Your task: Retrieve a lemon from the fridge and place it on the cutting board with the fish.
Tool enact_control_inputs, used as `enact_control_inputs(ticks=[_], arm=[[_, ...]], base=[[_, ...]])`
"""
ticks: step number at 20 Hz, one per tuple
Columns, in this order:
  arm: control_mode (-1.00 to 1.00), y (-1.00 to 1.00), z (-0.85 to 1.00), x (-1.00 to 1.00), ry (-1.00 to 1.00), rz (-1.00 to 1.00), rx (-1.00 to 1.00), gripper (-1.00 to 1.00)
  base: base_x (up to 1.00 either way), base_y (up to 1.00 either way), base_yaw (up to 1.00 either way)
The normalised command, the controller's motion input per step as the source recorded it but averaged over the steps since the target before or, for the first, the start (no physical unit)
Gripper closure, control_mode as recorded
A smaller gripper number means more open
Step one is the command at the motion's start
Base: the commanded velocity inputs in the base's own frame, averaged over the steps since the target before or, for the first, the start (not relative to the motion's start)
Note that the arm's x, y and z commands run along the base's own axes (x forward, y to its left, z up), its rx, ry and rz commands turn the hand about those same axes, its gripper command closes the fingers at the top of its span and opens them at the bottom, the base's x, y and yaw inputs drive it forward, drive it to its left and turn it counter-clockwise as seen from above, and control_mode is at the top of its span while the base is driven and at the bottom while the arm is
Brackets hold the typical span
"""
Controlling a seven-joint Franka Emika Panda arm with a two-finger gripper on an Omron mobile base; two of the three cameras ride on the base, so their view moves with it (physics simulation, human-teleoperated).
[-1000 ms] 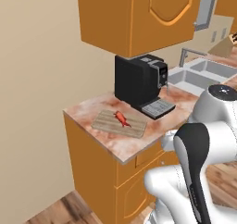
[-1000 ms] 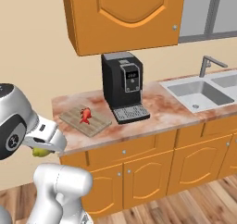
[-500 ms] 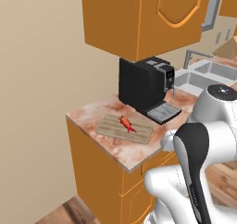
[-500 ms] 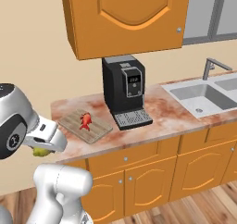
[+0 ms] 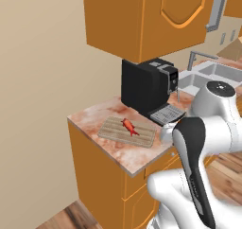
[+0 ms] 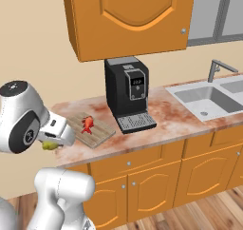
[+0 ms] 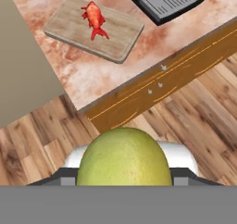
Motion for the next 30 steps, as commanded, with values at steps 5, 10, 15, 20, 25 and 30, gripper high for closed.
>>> enact_control_inputs(ticks=[5, 10, 15, 20, 25, 30], arm=[[-1.0, 0.0, 0.0, 0.89, 0.02, -0.09, 0.05, 1.0], [-1.0, 0.13, -0.23, 0.88, -0.01, -0.26, -0.01, 1.0], [-1.0, 0.48, -0.02, 0.27, -0.01, -0.17, 0.0, 1.0], [-1.0, 0.56, -0.12, 0.32, 0.0, -0.15, 0.0, 1.0], [-1.0, 0.4, -0.04, 0.62, 0.04, -0.05, 0.01, 1.0], [-1.0, 0.39, -0.01, 0.76, 0.13, -0.04, 0.04, 1.0]], base=[[0.0, 0.0, 0.0], [0.0, 0.0, 0.0], [0.0, 0.0, 0.0], [0.0, 0.0, 0.0], [0.0, 0.0, 0.0], [0.0, 0.0, 0.0]])
